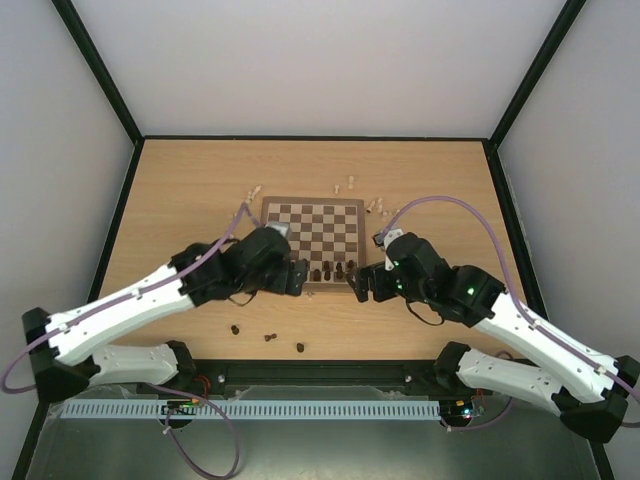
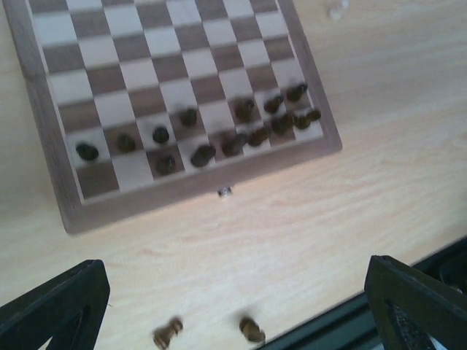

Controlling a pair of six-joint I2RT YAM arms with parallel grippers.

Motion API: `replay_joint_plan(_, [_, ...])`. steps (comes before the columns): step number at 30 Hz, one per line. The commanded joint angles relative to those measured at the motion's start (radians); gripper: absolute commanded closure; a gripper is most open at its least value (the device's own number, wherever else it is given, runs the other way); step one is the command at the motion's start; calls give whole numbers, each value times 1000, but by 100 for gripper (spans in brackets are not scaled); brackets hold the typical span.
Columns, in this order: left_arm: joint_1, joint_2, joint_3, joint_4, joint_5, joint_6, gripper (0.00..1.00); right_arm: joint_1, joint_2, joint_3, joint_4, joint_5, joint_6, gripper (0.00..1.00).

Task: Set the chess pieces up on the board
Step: Pick up the chess piece at the center of the board.

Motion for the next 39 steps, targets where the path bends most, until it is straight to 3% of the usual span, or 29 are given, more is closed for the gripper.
replay_joint_plan(1, [-80, -159, -132, 100, -41, -153, 1, -1, 38, -12, -7, -134, 4, 1])
replay_joint_plan(5, [-144, -278, -199, 94, -104, -223, 1, 10, 58, -56, 48, -227, 35, 1])
replay_joint_plan(11, [-165, -441, -284, 79, -126, -260, 1, 93, 103, -107, 99, -243, 84, 0])
replay_joint_plan(19, [-167, -627, -330, 44, -147, -277, 1, 320, 355, -91, 132, -83, 116, 6])
replay_joint_plan(24, [-167, -694, -331, 37, -150, -275, 1, 422, 532, -23, 130, -10, 98, 19])
replay_joint_plan(30, [-167, -758, -323, 37, -153, -273, 1, 462, 641, 53, 146, -1, 60, 32])
replay_joint_plan(39, [-166, -815, -313, 25, -164, -285, 1, 480, 727, 98, 176, -44, 29, 43])
